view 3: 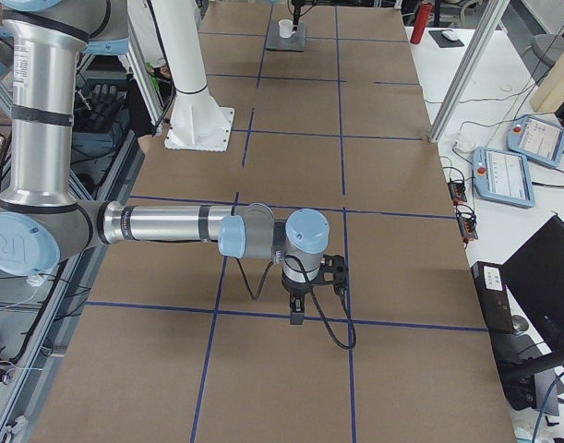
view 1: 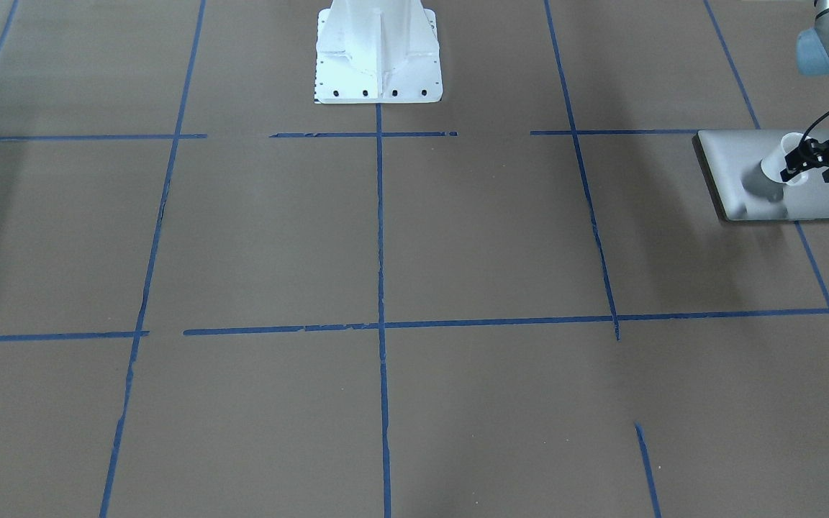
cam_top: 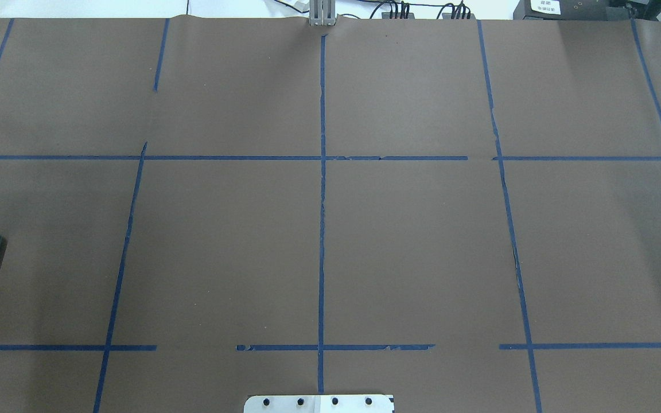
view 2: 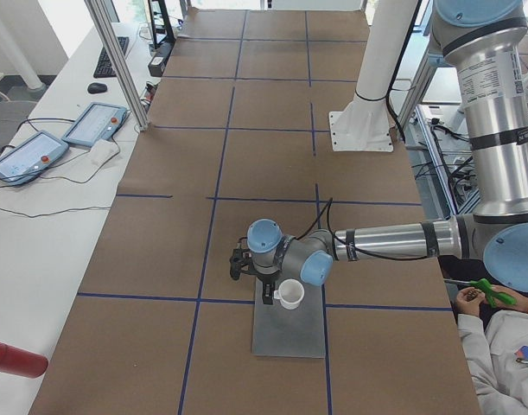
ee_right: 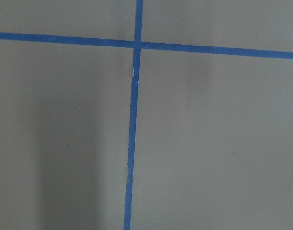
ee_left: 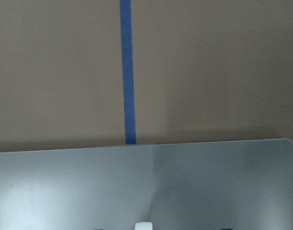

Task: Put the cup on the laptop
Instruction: 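Lower the cup onto the laptop lid and open the left gripper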

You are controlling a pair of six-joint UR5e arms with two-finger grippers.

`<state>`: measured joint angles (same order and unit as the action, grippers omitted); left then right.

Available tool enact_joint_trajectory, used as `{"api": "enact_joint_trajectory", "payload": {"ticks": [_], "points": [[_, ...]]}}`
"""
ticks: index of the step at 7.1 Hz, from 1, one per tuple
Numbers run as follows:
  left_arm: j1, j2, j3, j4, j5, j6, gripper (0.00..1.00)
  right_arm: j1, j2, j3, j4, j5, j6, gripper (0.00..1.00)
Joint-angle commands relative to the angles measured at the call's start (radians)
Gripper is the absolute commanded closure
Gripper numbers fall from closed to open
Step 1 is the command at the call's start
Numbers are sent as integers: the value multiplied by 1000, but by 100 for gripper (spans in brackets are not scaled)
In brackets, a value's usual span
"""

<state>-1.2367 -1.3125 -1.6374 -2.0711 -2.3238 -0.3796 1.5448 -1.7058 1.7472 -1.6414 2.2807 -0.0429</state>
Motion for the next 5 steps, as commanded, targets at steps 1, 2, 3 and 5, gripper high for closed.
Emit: {"api": "enact_joint_trajectory", "payload": {"ticks": [1,2,3,5], "points": [[-174,-8,-34,152,-12,283,0,0,0,0,0,0,0,0],[-302,-17,-74,321,-6,447,0,0,0,0,0,0,0,0],[-367,-31,-106,432,-6,538,0,0,0,0,0,0,0,0],[-379,-40,-122,467,-14,532,0,0,0,0,0,0,0,0]]}}
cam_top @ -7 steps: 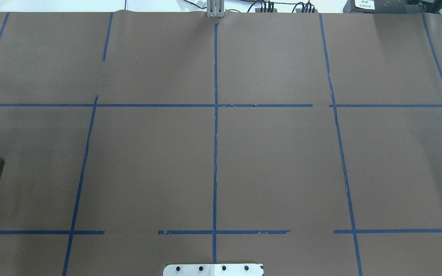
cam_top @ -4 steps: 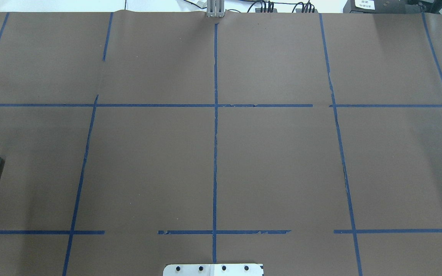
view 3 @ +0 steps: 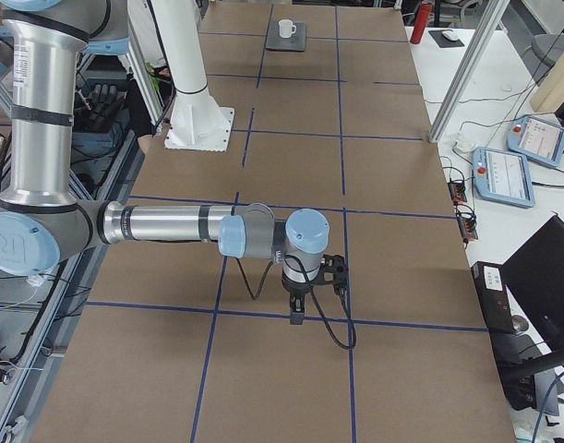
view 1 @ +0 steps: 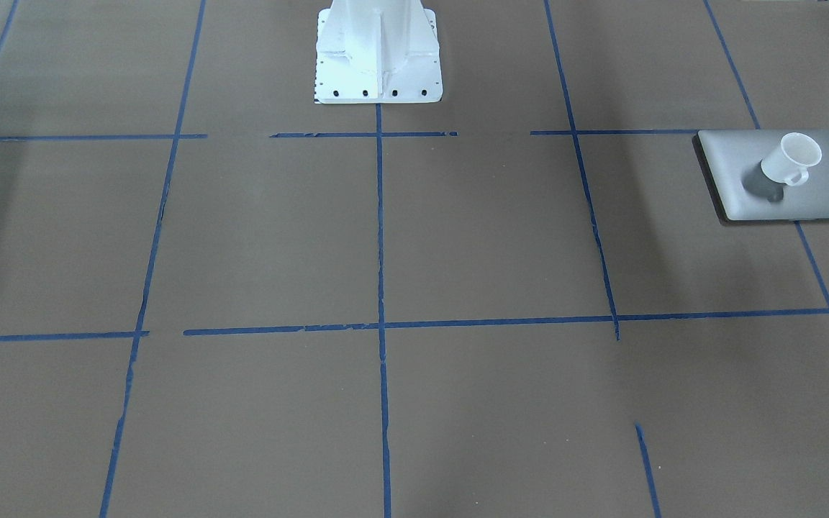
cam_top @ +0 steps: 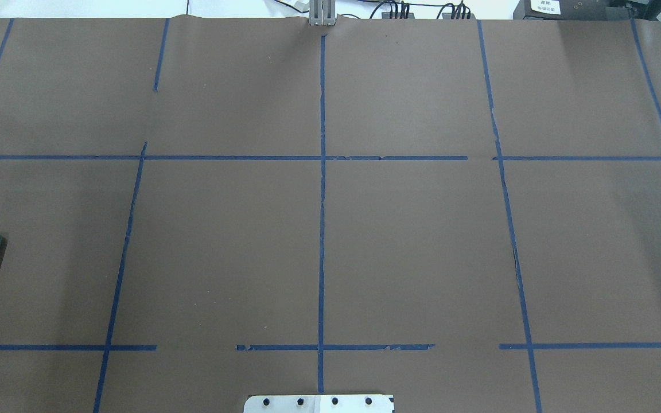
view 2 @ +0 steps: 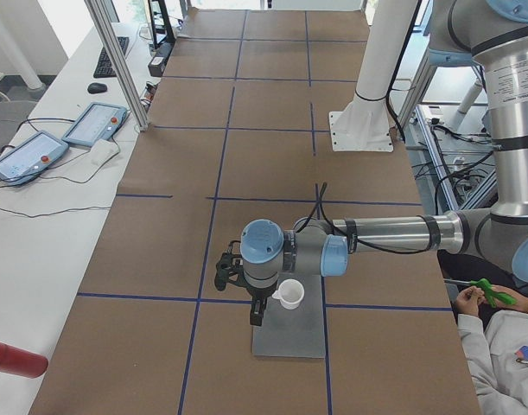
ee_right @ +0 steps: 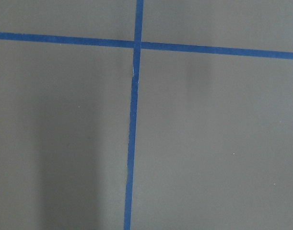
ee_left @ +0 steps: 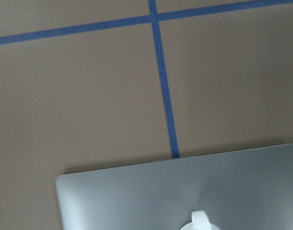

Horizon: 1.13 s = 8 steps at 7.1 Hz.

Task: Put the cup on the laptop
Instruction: 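Lower the cup onto the laptop lid and open the left gripper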

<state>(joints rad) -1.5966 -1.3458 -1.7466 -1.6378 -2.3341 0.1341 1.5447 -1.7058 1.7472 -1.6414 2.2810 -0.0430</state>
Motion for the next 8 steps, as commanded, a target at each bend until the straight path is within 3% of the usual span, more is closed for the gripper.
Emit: {"api": "enact_joint_trajectory", "payload": {"ticks": [1,8], "points": [[-19,-4,-19,27,-5,27,0,0,0,0,0,0,0,0],[-17,-4,-14,24,4,18,0,0,0,0,0,-1,0,0]]}}
